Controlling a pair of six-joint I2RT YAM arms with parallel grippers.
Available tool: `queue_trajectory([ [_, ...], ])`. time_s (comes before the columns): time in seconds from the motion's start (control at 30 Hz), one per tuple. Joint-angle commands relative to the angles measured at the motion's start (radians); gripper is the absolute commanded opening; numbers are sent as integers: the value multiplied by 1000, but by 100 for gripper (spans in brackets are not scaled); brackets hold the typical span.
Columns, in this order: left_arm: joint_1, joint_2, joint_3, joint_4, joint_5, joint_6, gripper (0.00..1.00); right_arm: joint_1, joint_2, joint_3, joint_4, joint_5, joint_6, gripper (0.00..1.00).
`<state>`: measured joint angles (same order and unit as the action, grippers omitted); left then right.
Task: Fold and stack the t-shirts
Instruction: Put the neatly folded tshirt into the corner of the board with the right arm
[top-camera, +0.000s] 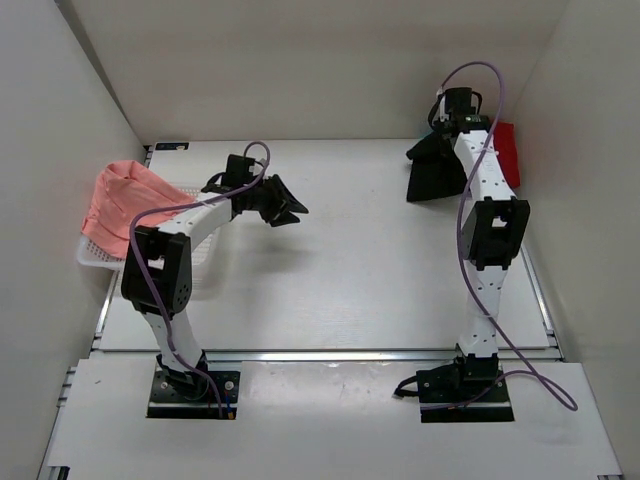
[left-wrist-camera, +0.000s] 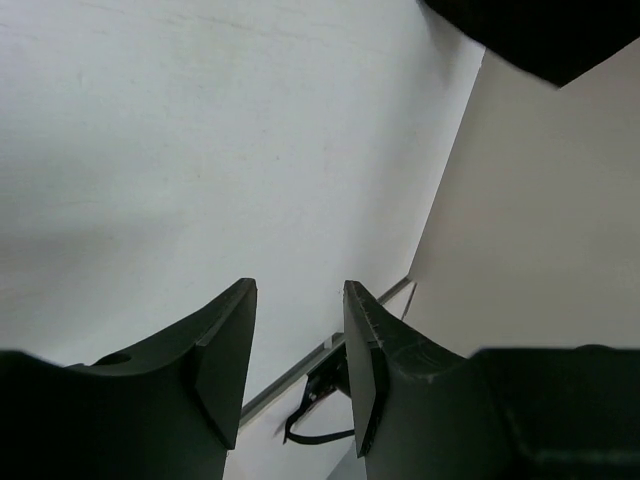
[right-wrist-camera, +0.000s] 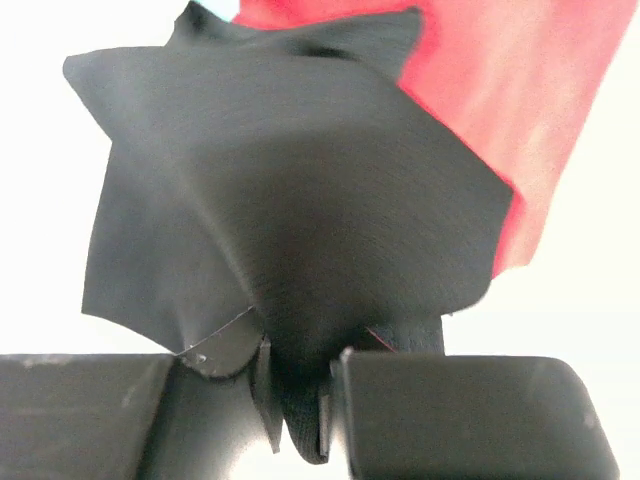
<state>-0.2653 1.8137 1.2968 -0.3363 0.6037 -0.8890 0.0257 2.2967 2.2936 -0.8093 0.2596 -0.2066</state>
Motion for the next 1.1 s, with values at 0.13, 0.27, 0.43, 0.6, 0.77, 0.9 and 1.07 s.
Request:
queue_trajectory([
  [0.13,-28,-36,-56,2,35,15,50,-104,0,118,274,40,-77,0],
  [0.27,-14,-33,-79,13,39,9,49,-165,21,116,321,18,-67,1],
  [0.43,-11,-42,-80,17,41,18,52,-233,63,109,381,-28,-1,3],
  [0.6,3,-62,-94,42,45,33,99,-215,104,142,554,99,-141,53],
  [0.77,24,-125,-143,69,57,47,99,-192,38,184,607,128,-128,86],
  [0.9,43,-192,-188,53,67,70,99,-164,-115,118,552,106,-117,88],
  [1.07,28,-292,-160,-59,16,165,98,-126,-483,-287,542,67,-70,90],
])
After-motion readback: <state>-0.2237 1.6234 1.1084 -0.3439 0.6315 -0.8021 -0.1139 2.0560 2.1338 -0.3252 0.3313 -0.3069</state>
